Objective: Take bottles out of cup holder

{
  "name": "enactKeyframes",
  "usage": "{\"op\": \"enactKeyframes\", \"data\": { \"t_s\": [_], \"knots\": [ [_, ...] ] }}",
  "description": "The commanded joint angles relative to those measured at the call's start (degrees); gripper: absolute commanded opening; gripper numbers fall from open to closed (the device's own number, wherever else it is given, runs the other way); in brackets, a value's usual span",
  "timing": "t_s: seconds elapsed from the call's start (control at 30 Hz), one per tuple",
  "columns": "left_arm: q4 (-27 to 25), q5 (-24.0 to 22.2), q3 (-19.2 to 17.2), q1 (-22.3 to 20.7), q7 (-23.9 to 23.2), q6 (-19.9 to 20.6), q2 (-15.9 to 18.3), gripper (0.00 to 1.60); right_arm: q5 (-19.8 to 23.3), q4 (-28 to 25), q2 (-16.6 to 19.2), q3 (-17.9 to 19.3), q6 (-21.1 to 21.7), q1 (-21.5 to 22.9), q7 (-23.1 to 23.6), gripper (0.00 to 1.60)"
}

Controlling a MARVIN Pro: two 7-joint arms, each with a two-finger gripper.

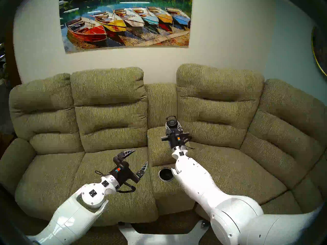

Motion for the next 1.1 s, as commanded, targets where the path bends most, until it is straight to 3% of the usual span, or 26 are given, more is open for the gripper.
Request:
{"op": "enactKeyframes", "data": {
  "t_s": [0.0,0.4,0.6,0.8,1.07],
  "knots": [
    [-0.9,0.1,0.1,-0.2,-0.1,-0.4,0.0,1.6,-0.9,-6.0,3.3,1.8,-1.4,-1.7,-3.1,0.0],
    [-1.0,0.0,0.2,-0.2,0.0,-0.4,0.1,1.6,-1.4,-13.2,8.2,6.7,0.0,-8.1,-6.8,0.0],
    [-1.1,0.0,0.2,-0.2,0.0,-0.4,0.2,1.6,-0.4,-17.6,10.3,8.4,1.1,-11.7,-5.6,0.0],
    [-1.1,0.0,0.3,-0.2,0.1,-0.4,0.2,1.6,1.8,-20.4,13.6,8.7,4.6,-14.4,-0.7,0.0],
    [-1.3,-0.1,0.3,-0.1,0.2,-0.5,0.4,1.6,9.4,-26.4,17.7,9.7,13.5,-18.4,9.0,0.0]
  ]
}}
